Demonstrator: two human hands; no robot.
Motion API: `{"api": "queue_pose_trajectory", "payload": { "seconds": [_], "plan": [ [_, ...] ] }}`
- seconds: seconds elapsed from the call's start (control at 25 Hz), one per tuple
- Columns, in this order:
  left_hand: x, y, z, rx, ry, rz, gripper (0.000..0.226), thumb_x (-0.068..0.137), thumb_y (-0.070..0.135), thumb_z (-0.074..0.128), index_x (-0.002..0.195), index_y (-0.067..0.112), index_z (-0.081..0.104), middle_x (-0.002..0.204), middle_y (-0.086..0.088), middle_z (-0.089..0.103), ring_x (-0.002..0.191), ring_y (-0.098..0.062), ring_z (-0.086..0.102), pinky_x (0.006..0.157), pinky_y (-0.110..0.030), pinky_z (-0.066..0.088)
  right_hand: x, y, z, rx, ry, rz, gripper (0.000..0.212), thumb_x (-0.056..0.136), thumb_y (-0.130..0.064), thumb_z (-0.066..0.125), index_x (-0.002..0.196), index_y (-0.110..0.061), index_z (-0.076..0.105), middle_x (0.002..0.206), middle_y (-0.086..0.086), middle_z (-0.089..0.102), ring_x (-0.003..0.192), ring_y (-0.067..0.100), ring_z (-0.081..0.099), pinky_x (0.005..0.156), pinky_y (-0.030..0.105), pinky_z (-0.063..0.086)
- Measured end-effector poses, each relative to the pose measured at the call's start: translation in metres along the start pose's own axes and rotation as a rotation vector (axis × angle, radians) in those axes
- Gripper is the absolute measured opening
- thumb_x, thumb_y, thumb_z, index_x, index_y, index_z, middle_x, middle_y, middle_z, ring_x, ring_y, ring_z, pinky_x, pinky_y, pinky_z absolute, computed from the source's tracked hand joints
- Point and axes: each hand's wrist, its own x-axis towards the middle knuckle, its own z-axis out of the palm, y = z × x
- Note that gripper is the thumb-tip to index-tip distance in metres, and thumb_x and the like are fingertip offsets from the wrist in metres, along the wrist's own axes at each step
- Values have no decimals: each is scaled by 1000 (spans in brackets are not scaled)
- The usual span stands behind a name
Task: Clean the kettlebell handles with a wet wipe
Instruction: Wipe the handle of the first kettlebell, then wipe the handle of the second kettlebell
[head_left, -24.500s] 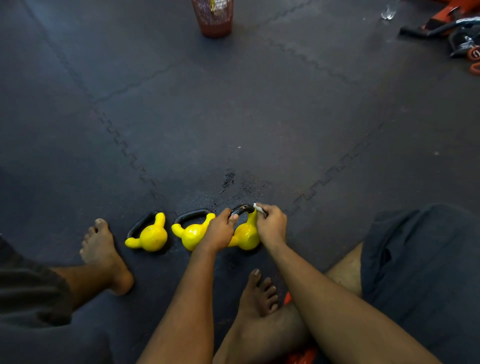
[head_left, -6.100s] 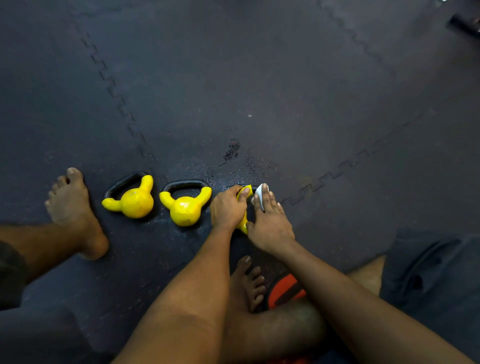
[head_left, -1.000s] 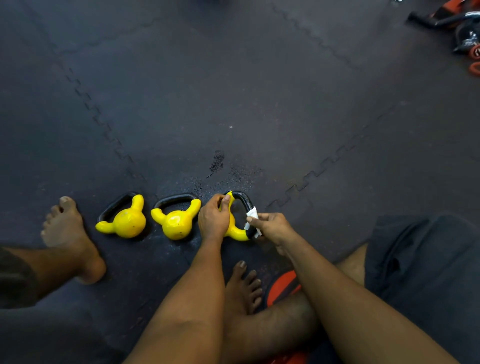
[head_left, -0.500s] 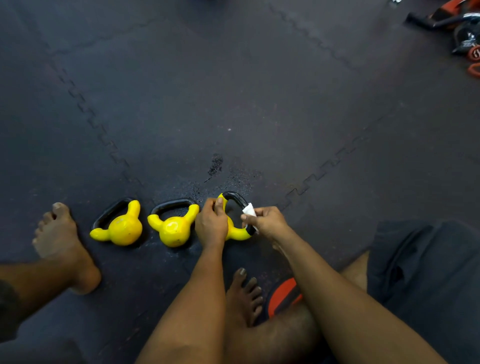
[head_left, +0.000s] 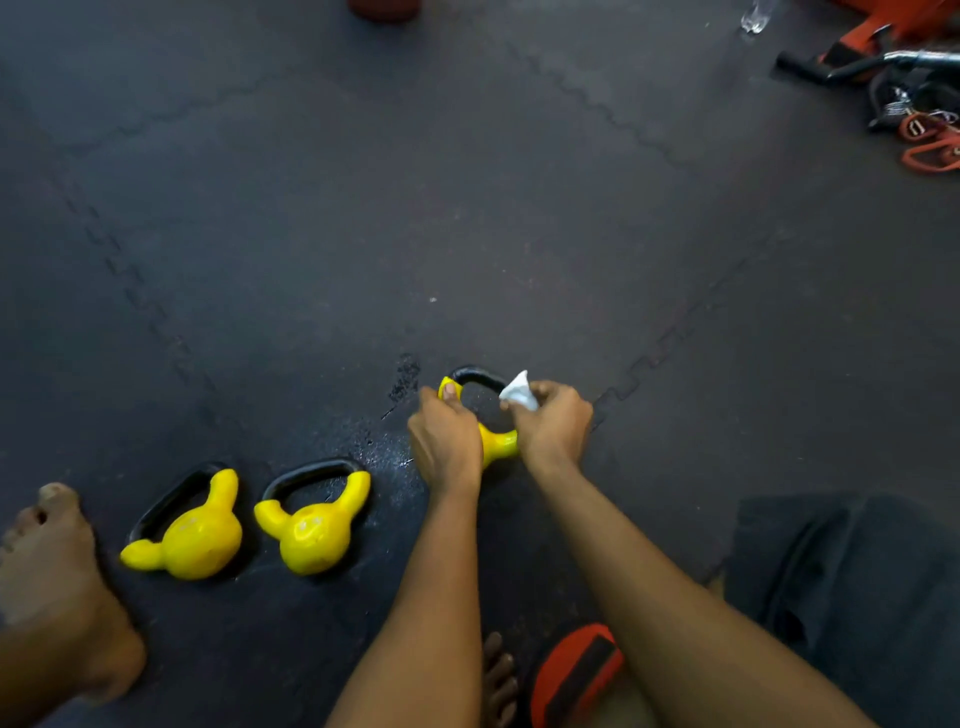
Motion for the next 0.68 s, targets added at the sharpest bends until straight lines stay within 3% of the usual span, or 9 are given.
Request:
{"api": "queue_pose_trajectory", "payload": {
  "seconds": [0.16,0.24,0.48,0.6,0.68],
  "plan": [
    [23,25,19,25,-68,-74,37,101,32,43,113,-1,54,118,-27,59,110,-44,57,77,-45,45,67,-13,3,-198,-52,-114,25,73,-32,78,92,-17,77,84,15,72,84,32,67,63,29,45],
    [30,15,27,100,-157,-89,37,100,31,48,115,-2,56,120,-27,59,111,-43,58,83,-45,47,79,-7,11,-257,-65,-137,19,80,-29,72,92,-14,75,86,18,71,87,37,65,62,29,39],
    [44,-13,30,156,-264,-55,39,91,42,56,99,4,63,100,-23,65,80,-43,68,68,-49,59,75,10,19,-115,-111,-176,14,83,-20,68,90,-13,76,82,13,73,78,29,65,64,30,42],
    [43,-14,15,183,-287,-25,41,89,47,56,91,7,63,95,-23,67,80,-42,67,71,-45,58,68,10,5,-43,-120,-217,13,82,-17,70,92,-12,76,82,9,73,73,18,61,61,22,33],
    [34,-15,-8,135,-225,-18,37,93,42,54,91,7,64,98,-22,67,91,-40,63,76,-37,52,51,10,-2,55,-137,-188,13,81,-15,70,93,-15,75,85,7,74,78,16,64,66,23,41]
  ]
}}
